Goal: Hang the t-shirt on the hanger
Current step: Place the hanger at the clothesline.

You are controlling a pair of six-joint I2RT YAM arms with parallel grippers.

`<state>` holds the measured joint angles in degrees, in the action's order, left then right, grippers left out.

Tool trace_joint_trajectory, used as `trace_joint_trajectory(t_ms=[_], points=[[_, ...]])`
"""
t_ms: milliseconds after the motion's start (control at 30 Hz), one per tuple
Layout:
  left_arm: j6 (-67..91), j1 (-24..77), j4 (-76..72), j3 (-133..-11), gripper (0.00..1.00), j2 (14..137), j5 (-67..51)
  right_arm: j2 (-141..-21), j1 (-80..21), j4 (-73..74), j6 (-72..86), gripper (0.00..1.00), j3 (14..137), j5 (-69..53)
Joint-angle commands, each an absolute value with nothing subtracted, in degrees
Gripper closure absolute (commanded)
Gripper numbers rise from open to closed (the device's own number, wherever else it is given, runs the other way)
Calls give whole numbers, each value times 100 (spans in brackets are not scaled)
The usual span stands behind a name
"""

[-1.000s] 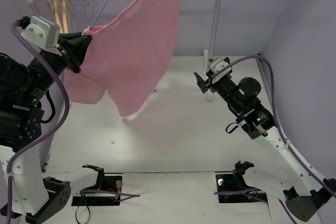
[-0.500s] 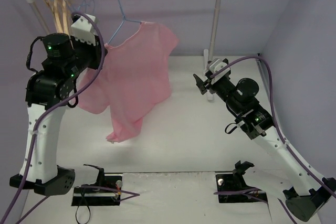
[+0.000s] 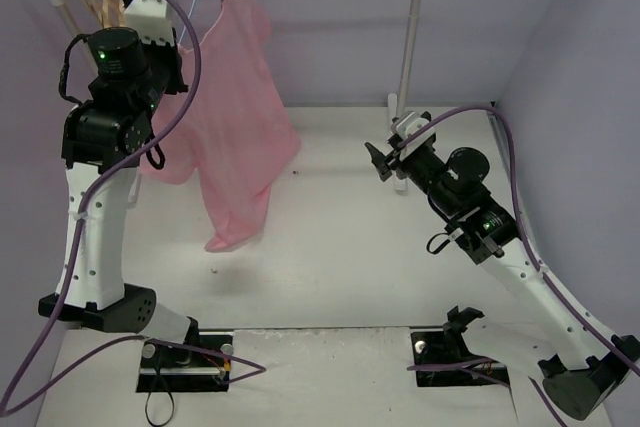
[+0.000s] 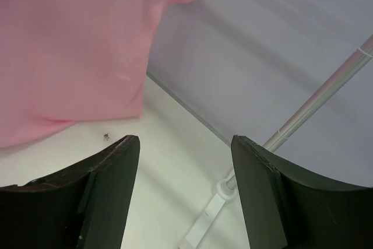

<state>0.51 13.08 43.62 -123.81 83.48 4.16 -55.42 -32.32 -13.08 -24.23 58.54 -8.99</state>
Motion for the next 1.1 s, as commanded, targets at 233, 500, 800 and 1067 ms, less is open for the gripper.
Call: trace_joint_trajectory(t_ms=[233,500,800,1067], points=[[-150,1283,3578,-12525,100,8842,1178,-5607,-3234,-1942,-2241,35,5722,-976],[-88,1283,3480,-11971,100,8833,1116,-5590,-3234,-1942,-1934,35,5625,-932],[-62,1283,3638,-11830,47,8157,1125,-5458,-3234,-1697,-1486,34,5572,-651],[325,1283,4973,-11480,35,6902,1055,-4835,-3234,-985,-827,11,5590,745]])
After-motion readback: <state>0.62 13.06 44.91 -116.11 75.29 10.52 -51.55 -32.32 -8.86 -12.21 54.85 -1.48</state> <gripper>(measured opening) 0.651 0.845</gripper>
